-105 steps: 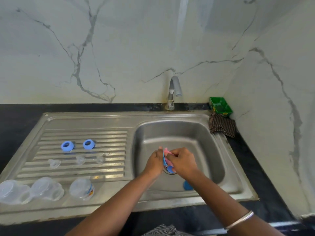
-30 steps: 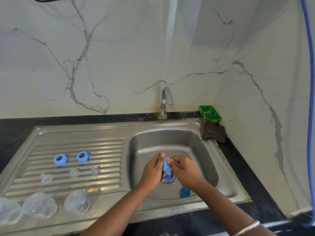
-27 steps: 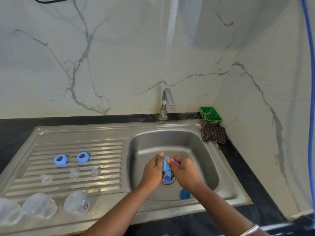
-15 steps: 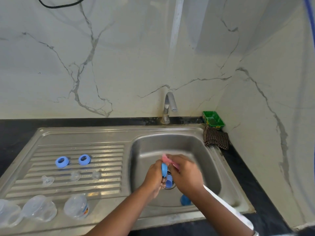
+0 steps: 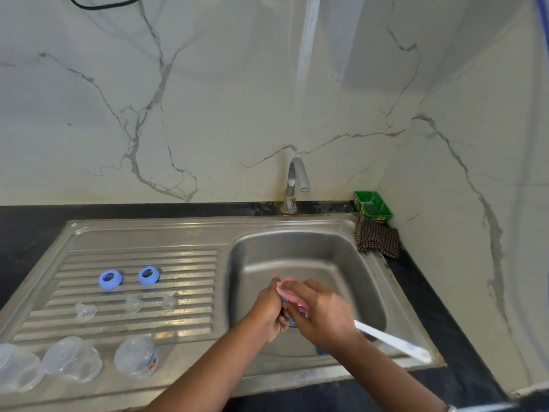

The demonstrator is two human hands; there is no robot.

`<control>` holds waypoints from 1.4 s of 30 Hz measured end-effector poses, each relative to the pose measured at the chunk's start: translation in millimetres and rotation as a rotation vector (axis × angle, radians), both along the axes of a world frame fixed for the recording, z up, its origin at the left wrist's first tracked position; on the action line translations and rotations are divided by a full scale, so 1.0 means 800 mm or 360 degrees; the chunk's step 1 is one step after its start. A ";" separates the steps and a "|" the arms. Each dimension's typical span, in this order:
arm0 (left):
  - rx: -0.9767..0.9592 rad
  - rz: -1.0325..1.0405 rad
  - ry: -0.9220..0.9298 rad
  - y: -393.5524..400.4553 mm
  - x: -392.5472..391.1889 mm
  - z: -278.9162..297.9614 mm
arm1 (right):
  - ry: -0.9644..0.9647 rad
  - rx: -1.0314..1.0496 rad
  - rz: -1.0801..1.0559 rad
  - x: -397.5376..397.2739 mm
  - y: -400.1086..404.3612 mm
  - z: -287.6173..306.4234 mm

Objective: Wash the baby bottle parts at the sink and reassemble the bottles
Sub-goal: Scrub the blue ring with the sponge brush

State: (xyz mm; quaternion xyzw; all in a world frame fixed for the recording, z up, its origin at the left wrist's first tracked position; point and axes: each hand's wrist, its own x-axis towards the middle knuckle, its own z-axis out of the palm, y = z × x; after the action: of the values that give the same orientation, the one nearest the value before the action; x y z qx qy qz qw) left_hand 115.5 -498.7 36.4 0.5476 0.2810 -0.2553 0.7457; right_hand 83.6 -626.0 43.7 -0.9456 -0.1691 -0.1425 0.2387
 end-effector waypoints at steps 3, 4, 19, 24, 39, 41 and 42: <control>0.0067 -0.0143 -0.0080 -0.004 -0.004 0.008 | 0.0363 0.0570 -0.0118 0.008 0.005 -0.001; 0.0102 -0.0181 -0.0143 -0.004 -0.005 0.009 | 0.0450 0.0758 -0.0166 0.014 0.004 0.000; 0.0000 0.0051 -0.0016 -0.002 -0.001 0.013 | 0.0249 0.0459 0.0130 0.005 -0.001 0.002; -0.0023 -0.0121 0.0017 -0.002 -0.009 0.011 | 0.0232 0.0628 0.0068 0.005 -0.003 0.006; 0.0067 -0.0214 -0.0463 -0.007 -0.014 0.011 | 0.0561 0.0947 -0.0194 0.027 -0.002 0.033; 0.0011 -0.0105 -0.0301 -0.014 -0.013 0.013 | 0.0519 0.0772 -0.0144 0.022 0.001 0.031; -0.0008 -0.0046 -0.0237 -0.017 -0.012 0.014 | 0.0474 0.0694 -0.0100 0.018 0.003 0.030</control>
State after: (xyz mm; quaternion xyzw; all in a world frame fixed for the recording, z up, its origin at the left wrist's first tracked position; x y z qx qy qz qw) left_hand 105.9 -512.2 47.6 0.5671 0.2161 -0.2252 0.7622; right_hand 98.1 -623.7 68.0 -0.8872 -0.0681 -0.0422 0.4545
